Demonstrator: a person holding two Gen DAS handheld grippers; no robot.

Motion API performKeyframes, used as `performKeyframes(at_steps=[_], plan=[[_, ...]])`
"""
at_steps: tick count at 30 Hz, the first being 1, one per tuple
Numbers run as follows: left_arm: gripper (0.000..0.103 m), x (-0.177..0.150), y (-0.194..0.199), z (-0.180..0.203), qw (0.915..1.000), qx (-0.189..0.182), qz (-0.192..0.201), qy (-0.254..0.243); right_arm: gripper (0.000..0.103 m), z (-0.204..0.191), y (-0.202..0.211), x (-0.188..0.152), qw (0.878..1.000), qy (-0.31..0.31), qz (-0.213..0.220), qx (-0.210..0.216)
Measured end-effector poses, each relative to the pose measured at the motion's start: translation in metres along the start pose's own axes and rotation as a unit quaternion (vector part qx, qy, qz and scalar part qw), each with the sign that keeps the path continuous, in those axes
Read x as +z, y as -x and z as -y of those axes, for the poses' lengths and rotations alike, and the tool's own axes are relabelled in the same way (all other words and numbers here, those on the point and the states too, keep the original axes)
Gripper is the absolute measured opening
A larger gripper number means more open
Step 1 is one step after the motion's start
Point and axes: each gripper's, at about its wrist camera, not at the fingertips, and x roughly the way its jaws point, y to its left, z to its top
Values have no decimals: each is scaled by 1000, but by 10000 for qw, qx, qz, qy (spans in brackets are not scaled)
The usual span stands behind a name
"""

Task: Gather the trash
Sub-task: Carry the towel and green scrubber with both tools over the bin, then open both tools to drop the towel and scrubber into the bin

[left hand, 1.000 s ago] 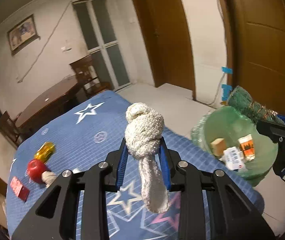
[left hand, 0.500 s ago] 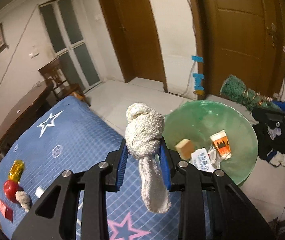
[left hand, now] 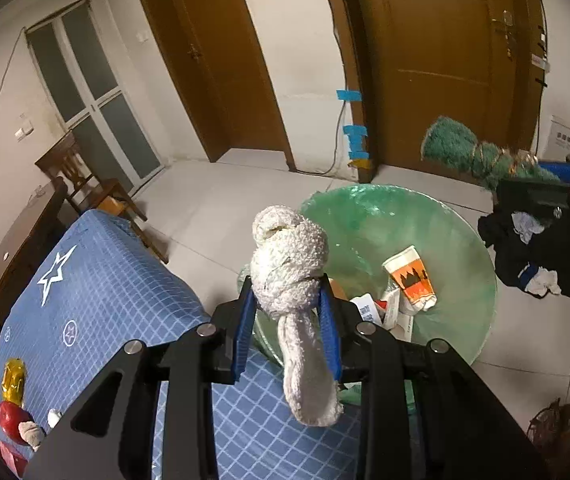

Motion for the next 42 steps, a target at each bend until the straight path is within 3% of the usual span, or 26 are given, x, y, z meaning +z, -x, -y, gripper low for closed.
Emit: performKeyframes(at_steps=[26, 28, 31, 32, 34, 42], plan=[[29, -1, -11, 4, 9998, -145, -112, -115, 18, -7, -17, 9, 9999, 0, -141, 47], [29, 0, -12, 5, 9997, -167, -114, -116, 27, -9, -21, 12, 9998, 31, -154, 90], [37, 0, -15, 8, 9992, -301, -157, -214, 41, -10, -28, 12, 9999, 69, -143, 5], [46, 0, -16, 10, 9991, -297, -154, -253, 41, -10, -31, 12, 9999, 30, -165, -4], [53, -1, -15, 13, 9992, -217, -52, -322, 41, -8, -34, 12, 9998, -63, -177, 25], [53, -3, -10, 8, 9997, -157, 22, -196, 41, -4, -35, 8, 9998, -125, -159, -56]])
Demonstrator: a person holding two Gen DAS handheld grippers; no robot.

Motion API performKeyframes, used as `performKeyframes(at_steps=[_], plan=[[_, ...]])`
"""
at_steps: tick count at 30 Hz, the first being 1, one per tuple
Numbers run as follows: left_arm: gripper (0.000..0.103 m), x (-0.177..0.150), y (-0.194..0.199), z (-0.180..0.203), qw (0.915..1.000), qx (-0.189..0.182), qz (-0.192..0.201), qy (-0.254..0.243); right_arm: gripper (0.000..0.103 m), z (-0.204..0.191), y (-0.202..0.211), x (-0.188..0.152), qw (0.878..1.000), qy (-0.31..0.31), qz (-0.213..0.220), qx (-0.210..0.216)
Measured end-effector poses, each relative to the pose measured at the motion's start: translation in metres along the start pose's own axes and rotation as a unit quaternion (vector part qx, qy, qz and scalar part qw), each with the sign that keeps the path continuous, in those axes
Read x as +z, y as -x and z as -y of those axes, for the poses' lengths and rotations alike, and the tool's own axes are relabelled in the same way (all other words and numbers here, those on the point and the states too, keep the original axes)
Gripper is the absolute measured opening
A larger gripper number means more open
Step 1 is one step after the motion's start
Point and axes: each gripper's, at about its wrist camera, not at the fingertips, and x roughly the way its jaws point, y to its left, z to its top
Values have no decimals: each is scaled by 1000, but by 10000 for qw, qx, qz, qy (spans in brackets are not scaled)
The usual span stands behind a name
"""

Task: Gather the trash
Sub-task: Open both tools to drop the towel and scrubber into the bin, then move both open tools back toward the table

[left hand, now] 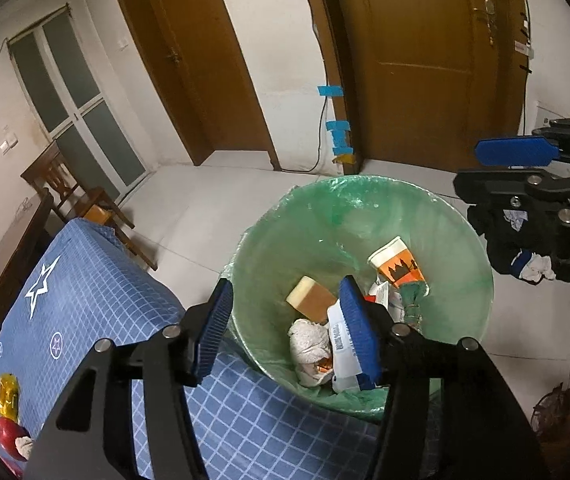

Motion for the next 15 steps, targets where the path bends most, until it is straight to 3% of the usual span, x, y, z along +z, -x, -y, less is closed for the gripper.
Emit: performKeyframes(at_steps=[9, 15], plan=[[53, -7, 16, -11, 9995, 196, 151, 170, 41, -12, 9, 1, 9998, 45, 183, 7], [54, -17, 30, -26, 9981, 420, 198, 408, 41, -31, 22, 3, 9985, 86, 544, -44]])
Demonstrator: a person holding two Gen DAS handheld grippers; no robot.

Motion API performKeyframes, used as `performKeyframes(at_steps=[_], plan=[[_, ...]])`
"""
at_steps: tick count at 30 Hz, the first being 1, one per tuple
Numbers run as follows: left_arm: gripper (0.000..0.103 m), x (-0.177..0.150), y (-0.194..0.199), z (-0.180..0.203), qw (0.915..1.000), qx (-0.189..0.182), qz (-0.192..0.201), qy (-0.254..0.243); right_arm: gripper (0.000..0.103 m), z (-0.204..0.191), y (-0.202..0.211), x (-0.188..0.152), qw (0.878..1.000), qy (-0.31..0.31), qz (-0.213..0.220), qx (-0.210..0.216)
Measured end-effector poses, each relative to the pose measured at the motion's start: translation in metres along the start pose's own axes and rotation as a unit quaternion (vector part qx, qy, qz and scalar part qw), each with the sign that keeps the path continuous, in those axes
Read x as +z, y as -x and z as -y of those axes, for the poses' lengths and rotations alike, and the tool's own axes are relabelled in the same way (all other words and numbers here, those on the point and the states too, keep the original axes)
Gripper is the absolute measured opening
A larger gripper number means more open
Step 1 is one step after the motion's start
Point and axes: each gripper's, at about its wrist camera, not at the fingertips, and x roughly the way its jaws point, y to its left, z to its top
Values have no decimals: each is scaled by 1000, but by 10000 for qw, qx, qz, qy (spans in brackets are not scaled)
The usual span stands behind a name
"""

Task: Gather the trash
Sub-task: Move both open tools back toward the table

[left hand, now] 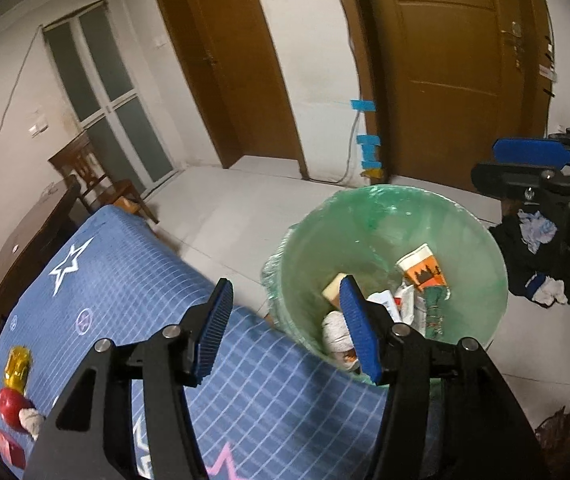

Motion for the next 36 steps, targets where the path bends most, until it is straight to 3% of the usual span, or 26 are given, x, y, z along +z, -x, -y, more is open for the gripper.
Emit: performKeyframes(at_steps=[14, 28, 36], plan=[[59, -34, 42, -55, 9955, 779, 176, 509, 43, -60, 18, 3, 9963, 174, 844, -66], [71, -106, 87, -130, 9826, 1330, 83, 1297, 53, -158, -11, -3, 9937, 593, 677, 668], [75, -163, 109, -199, 9621, 1662, -159, 2157, 57, -237, -34, -10, 9846, 1157, 449, 1229]])
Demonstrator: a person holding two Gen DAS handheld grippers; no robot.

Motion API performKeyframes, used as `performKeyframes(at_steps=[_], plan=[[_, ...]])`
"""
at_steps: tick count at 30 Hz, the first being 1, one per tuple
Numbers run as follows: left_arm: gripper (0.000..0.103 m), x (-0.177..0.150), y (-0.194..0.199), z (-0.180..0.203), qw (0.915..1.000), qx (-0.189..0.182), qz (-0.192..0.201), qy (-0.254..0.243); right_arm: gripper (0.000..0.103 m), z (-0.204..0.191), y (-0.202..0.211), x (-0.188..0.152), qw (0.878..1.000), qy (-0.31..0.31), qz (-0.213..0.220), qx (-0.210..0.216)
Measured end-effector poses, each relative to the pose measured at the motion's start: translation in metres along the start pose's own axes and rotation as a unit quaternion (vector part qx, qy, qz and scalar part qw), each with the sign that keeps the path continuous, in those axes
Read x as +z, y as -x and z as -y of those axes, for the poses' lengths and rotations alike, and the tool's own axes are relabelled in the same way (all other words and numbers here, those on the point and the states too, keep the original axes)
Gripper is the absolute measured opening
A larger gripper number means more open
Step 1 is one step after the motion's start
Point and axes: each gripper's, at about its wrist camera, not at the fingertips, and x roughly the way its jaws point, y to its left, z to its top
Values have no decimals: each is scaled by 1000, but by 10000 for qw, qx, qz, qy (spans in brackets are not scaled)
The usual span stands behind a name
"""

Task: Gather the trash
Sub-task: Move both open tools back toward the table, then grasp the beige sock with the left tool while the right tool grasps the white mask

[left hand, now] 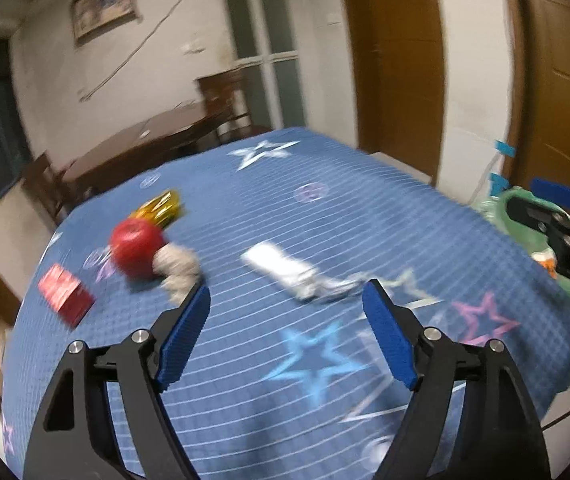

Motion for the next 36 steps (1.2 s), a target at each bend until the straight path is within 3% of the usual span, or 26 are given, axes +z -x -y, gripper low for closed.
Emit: performKeyframes(at_steps=[7, 10, 14, 19, 21, 28, 30, 34, 36], plan=[[75, -12, -22, -78, 9946, 179, -444, 919, 72, -68, -36, 10, 9958, 517, -331, 677], [77, -13, -33, -106, 9903, -160, -481, 1297, 76, -95, -58, 15, 9889, 691, -639, 1153], [77, -10, -54, -120, 9846, -691, -655, 1469, 76, -126, -93, 19, 9810, 963, -951, 1388], [76, 0, -84, -123, 9793, -749, -871, 1668, 66, -146, -127, 26, 9711, 1122, -1252, 1695], [73, 5, -94, -126, 9769, -596, -913, 1837, 64, -151, -138, 29, 9691, 1154, -1313, 1741], [51, 11, -128, -124, 9683, -500, -1187, 2139, 49, -165, -171, 31, 9634, 1220, -1552, 1814], [47, 11, -133, -124, 9678, -480, -1201, 2160, 46, -165, -176, 32, 9632, 1183, -1583, 1823], [31, 10, -136, -119, 9698, -579, -1162, 2065, 40, -165, -182, 34, 9631, 1129, -1602, 1846], [28, 10, -134, -117, 9709, -562, -1126, 2038, 34, -164, -181, 34, 9633, 1138, -1596, 1833]])
